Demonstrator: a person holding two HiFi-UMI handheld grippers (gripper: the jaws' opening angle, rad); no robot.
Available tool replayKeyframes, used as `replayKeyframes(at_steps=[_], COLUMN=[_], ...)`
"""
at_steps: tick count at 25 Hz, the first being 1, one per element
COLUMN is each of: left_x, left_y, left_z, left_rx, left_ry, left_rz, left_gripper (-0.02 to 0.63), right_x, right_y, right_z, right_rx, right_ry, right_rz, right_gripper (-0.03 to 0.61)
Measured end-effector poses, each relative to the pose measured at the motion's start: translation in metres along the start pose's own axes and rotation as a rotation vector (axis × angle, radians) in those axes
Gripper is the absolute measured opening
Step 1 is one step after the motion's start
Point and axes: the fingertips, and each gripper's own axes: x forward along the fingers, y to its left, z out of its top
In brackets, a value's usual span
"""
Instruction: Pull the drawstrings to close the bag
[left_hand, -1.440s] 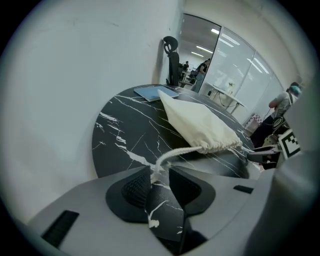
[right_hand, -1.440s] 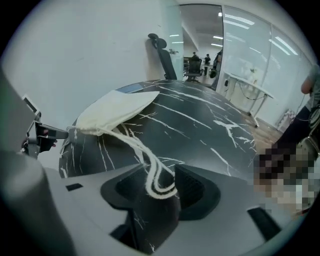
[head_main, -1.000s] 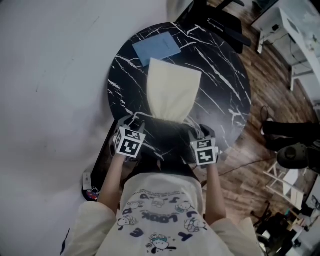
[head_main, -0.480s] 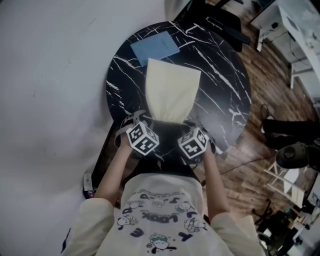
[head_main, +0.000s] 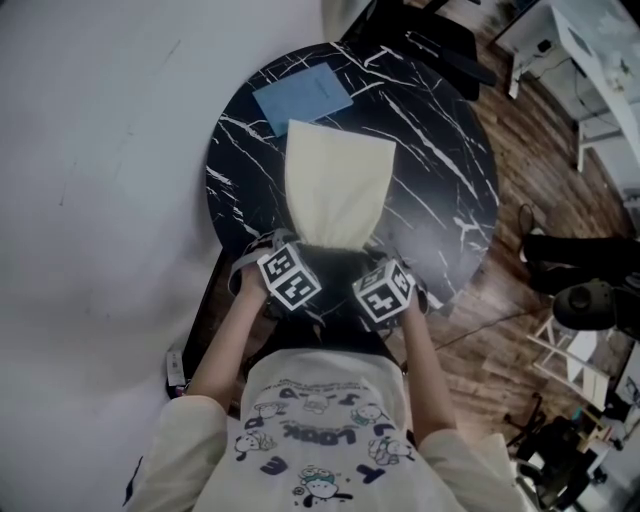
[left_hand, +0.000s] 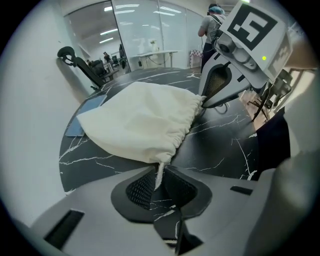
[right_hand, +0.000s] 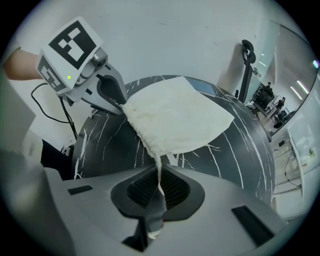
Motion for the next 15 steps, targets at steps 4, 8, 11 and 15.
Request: replayKeyframes(at_steps=[4, 8, 11, 15], left_x=[0.000, -0.002, -0.005, -0.008], left_y=[-0.002, -0.004, -0.002, 0.001], left_z=[-0.002, -0.002, -0.001, -0.001], left_rx=[-0.012, -0.108, -0.226, -0.537], left_ry=[0.014, 0.004, -0.025, -0.092], left_rz=[0.000, -0.012, 0.012, -0.013], left_gripper=[0.055, 0.048, 0.046, 0.046], right_x=[0.000, 0.001, -0.003, -0.010], right_y=[-0.005, -0.013, -0.020, -0.025], right_z=[-0.001, -0.001, 0.000, -0.001], right_rx=[0.015, 0.065, 0.126, 0.298], right_ry=[-0.002, -0.002, -0.027, -0.077], right_rz=[-0.026, -0.085, -0.150, -0.191], right_gripper=[0.025, 0.023, 0.023, 0.023])
